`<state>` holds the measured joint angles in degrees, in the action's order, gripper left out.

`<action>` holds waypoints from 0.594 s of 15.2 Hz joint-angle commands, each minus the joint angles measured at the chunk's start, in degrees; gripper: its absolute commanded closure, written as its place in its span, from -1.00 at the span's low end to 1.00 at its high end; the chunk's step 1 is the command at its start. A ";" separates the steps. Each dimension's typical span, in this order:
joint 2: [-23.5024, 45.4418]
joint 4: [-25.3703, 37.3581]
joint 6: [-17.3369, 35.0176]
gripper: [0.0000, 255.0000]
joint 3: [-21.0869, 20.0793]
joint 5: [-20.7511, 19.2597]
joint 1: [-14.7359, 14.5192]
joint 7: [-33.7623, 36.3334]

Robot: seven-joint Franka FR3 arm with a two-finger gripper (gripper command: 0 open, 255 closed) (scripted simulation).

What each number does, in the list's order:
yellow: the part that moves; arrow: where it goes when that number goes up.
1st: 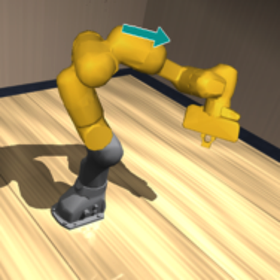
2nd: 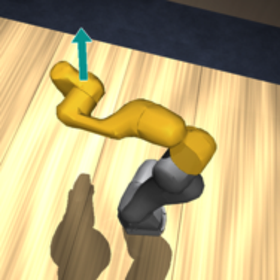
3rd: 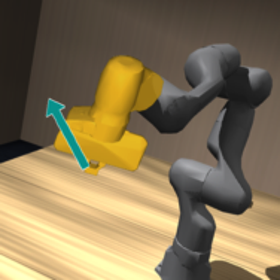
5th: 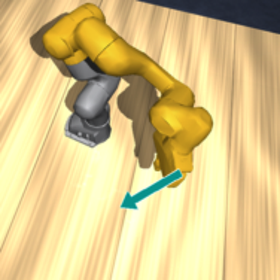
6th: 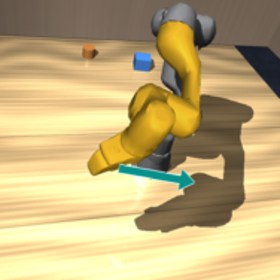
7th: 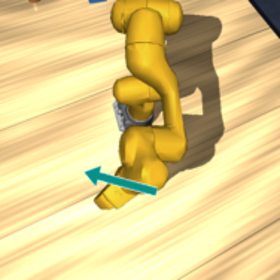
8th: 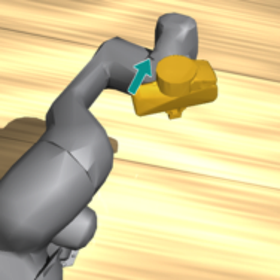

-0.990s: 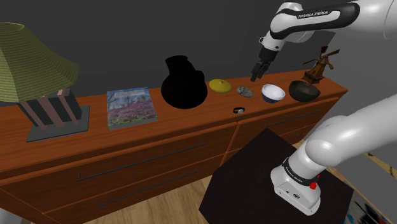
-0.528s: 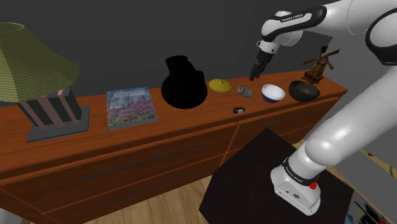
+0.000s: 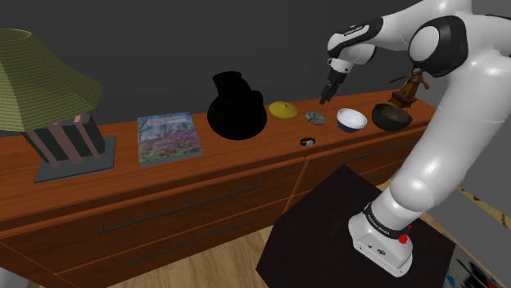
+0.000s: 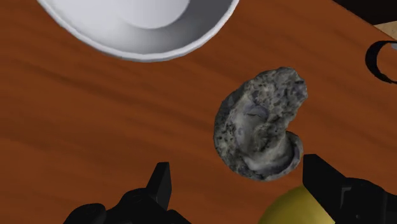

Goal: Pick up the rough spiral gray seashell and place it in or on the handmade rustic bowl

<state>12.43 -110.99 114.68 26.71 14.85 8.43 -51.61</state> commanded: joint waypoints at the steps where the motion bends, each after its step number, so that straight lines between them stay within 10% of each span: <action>1: 4.03 4.00 -0.78 -1.00 -0.11 1.88 1.32 -2.10; 9: 6.08 0.69 4.30 -1.00 -0.98 3.55 1.22 -3.17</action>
<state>18.21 -110.11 118.51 25.80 18.19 9.61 -54.61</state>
